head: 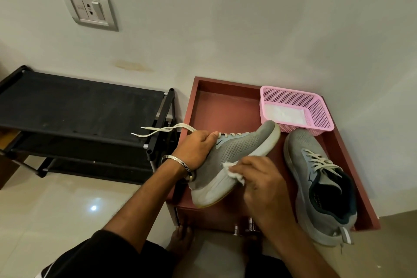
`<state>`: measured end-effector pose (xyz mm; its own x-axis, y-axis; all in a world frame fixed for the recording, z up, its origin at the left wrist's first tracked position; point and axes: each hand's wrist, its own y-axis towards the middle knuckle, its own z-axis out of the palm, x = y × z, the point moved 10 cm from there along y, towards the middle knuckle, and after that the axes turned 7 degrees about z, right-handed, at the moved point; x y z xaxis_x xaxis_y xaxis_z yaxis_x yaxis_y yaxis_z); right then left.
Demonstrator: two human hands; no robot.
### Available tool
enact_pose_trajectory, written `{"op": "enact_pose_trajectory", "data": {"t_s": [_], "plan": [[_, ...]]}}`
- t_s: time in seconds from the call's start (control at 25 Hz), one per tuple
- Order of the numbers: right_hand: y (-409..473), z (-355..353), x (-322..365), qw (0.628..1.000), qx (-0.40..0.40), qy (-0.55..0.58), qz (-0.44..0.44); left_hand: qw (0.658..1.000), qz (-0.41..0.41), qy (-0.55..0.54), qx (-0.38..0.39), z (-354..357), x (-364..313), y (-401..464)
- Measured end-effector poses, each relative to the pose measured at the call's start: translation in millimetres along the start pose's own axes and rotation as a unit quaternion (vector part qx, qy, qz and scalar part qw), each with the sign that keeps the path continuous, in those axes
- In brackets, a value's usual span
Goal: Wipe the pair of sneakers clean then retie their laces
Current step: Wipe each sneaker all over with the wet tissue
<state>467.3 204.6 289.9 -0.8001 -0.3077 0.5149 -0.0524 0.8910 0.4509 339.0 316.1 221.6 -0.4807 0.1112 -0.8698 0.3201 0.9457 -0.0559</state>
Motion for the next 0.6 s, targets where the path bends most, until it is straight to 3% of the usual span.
{"op": "enact_pose_trajectory", "data": {"t_s": [0.08, 0.28, 0.44, 0.52, 0.6], "plan": [[1, -1, -1, 1.0, 0.001, 0.002, 0.003, 1.0, -0.008, -0.002, -0.012, -1, 3, 1], [-25, 37, 57, 0.987, 0.109, 0.022, -0.112, 1.0, -0.016, 0.012, -0.01, -1, 8, 0], [4, 2, 9, 1.0, 0.002, 0.005, -0.016, 1.0, -0.006, 0.002, 0.004, 1, 4, 1], [2, 3, 11, 1.0, 0.007, -0.003, -0.011, 1.0, -0.006, 0.005, -0.001, 2, 4, 2], [-11, 20, 37, 0.997, 0.063, -0.005, -0.05, 1.0, -0.003, 0.01, -0.007, 1, 4, 2]]}}
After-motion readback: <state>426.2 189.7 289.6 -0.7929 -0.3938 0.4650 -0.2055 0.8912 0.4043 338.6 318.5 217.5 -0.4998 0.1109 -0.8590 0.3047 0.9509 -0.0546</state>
